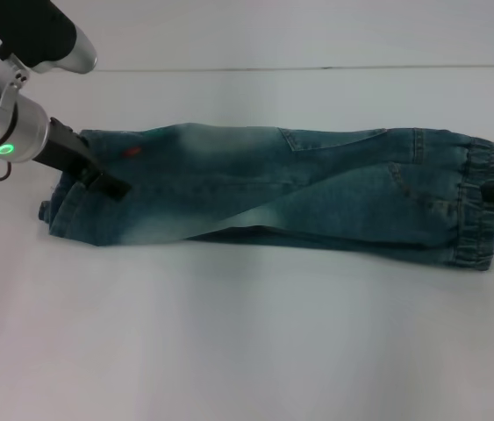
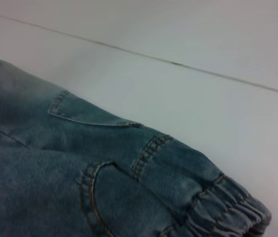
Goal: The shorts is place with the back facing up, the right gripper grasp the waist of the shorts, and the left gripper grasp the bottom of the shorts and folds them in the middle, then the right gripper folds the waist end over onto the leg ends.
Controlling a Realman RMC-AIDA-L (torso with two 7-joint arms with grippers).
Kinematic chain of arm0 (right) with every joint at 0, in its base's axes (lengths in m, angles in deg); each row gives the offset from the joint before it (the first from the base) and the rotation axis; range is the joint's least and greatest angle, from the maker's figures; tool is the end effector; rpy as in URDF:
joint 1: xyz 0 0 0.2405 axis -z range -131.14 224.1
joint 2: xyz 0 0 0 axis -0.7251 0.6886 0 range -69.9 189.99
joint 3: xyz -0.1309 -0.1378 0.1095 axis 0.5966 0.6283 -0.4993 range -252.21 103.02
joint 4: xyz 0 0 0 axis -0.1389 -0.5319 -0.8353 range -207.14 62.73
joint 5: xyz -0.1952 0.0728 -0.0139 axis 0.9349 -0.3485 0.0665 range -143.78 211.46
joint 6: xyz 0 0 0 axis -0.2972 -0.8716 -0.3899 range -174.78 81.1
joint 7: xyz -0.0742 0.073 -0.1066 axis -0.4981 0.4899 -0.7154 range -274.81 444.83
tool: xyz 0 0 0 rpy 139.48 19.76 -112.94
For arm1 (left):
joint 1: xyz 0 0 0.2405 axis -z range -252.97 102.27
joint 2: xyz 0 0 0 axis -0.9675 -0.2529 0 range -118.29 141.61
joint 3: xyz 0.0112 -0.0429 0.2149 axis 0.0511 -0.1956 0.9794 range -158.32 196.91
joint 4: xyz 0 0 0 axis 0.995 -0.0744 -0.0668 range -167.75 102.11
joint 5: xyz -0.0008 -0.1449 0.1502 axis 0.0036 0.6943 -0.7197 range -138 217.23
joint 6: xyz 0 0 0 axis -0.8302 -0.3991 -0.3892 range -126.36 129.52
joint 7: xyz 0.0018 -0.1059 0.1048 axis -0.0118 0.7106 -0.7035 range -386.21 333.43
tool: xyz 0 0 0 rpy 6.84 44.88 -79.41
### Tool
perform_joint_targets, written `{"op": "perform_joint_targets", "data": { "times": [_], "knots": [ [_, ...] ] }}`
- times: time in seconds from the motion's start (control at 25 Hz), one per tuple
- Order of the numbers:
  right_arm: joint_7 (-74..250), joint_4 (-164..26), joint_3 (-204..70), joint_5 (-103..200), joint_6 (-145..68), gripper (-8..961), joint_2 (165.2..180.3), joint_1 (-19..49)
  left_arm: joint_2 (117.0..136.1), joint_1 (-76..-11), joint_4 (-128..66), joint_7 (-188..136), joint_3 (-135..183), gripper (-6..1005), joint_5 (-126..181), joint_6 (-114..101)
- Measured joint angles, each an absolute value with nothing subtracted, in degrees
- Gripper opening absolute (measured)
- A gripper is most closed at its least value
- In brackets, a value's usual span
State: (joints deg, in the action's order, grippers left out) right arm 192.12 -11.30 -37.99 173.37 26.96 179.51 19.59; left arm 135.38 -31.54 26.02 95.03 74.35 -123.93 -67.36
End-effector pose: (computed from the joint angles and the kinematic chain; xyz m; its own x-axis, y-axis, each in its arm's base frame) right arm 0.2944 0.3438 0.0937 0.7298 -0.6235 -0.2805 -0.6530 -0.5141 -0.5562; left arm -0.2006 0.4001 0.0272 0.8345 0.5275 -0.1593 0.3416 -0.7220 -0.6016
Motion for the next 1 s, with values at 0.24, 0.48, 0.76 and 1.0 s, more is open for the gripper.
{"op": "perform_joint_targets", "data": {
  "times": [0.24,0.48,0.76,1.0],
  "knots": [
    [191.7,-11.2,-38.1,173.1,27.0,916,179.57,19.6,135.22,-31.8,27.8,95.6,74.7,904,-124.1,-68.4],
    [189.4,-10.1,-38.3,169.0,28.6,916,179.58,21.4,135.66,-35.6,35.3,95.7,73.8,904,-119.5,-68.1],
    [178.9,-7.2,-38.9,153.2,35.7,916,179.63,29.4,135.65,-45.7,39.1,84.8,73.5,905,-90.8,-69.3],
    [163.8,-14.3,-40.9,141.5,37.9,915,179.92,35.7,134.83,-49.4,33.5,73.4,70.7,905,-72.3,-80.4]
  ]
}}
